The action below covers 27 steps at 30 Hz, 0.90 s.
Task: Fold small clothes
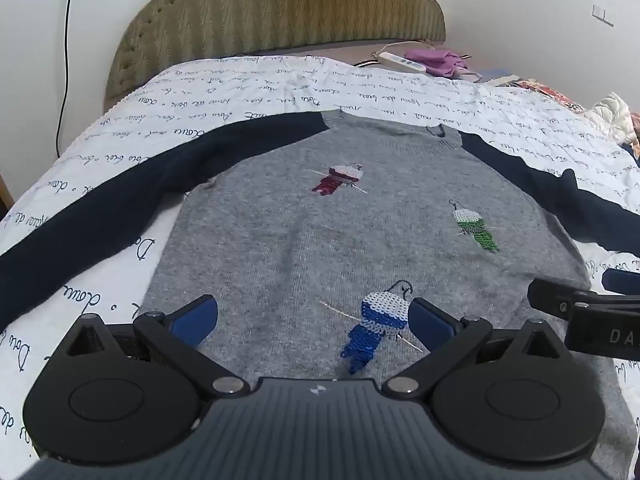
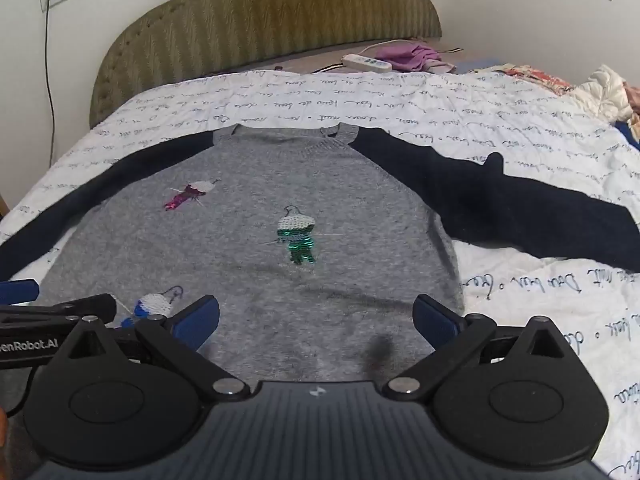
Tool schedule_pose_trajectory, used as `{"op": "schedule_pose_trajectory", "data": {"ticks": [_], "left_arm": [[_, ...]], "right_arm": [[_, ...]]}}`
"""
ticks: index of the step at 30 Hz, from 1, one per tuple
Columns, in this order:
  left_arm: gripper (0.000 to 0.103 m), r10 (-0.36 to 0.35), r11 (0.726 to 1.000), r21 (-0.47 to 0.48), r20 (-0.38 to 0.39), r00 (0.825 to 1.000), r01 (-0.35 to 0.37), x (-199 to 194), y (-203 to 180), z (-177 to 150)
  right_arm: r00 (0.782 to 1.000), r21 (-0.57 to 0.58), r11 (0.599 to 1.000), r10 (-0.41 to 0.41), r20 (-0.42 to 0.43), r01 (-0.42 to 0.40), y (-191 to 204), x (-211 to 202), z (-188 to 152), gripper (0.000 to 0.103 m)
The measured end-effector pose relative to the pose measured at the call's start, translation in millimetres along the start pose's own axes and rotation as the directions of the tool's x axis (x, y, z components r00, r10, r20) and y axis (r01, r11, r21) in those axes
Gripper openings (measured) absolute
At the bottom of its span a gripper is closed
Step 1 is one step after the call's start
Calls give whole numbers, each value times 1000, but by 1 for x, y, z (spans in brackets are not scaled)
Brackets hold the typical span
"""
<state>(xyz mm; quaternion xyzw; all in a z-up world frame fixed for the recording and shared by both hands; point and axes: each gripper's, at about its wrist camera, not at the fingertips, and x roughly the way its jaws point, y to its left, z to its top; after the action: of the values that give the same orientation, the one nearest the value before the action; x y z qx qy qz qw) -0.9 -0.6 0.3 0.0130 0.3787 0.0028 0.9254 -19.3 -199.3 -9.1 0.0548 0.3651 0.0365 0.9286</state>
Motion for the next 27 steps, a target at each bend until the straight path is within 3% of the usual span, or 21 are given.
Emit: {"op": "schedule_pose_trajectory", "data": {"ticks": [3, 5, 13, 27], "left_arm": [[102, 33, 999, 24, 4, 999, -33, -2, -7, -1], [102, -4, 1000, -1, -10, 1000, 4, 4, 0, 0], [102, -18, 1000, -23, -4, 1000, 18, 5, 5, -4], [102, 2, 1000, -23, -19, 1000, -2, 9, 4, -3]], "right_arm": [[1000, 30, 999, 20, -9, -20, 3, 2, 0, 103], [1000, 28, 999, 21, -15, -21, 1, 7, -2, 103], [1000, 19, 1000, 6, -8, -5, -4, 5, -6, 103], [999, 41, 998, 45, -20, -44, -11, 5, -9, 103]]}}
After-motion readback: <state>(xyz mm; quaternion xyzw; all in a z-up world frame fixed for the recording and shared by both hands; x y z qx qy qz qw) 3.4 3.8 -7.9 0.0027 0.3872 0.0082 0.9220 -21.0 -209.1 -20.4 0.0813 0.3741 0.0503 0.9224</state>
